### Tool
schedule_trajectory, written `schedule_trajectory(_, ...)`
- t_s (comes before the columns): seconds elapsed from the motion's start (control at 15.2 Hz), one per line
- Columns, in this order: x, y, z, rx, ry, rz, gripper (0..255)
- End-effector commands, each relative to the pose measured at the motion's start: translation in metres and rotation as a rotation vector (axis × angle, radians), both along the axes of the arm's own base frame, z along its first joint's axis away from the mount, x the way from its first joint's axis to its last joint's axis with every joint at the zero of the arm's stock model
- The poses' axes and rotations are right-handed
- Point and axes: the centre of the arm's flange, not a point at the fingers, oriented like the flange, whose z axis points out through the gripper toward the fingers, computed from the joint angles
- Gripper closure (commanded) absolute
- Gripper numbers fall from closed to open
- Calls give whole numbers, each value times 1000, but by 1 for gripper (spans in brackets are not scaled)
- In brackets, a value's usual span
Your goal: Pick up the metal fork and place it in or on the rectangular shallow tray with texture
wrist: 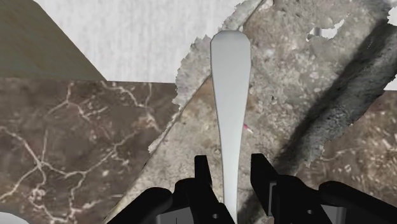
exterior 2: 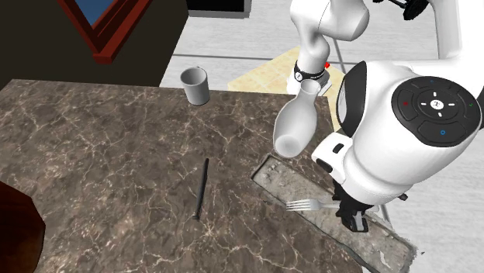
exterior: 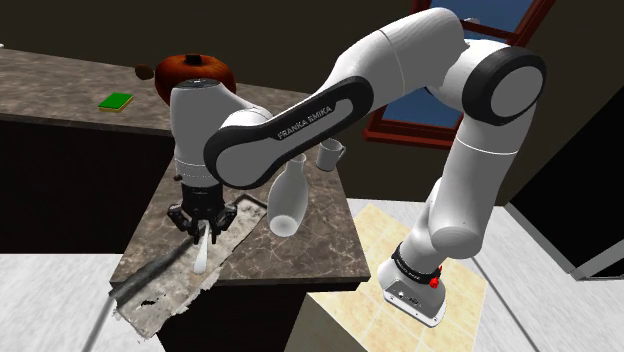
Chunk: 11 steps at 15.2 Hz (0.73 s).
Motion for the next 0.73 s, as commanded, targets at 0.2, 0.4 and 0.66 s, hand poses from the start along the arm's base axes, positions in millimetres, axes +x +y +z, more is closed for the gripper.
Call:
schedule_trajectory(0.2, 0, 0, 0, 0, 0, 0, 0)
schedule_trajectory(0.4, 0, 0, 0, 0, 0, 0, 0)
schedule_trajectory(0.66, 3, -3, 26, 0, 0, 0, 0)
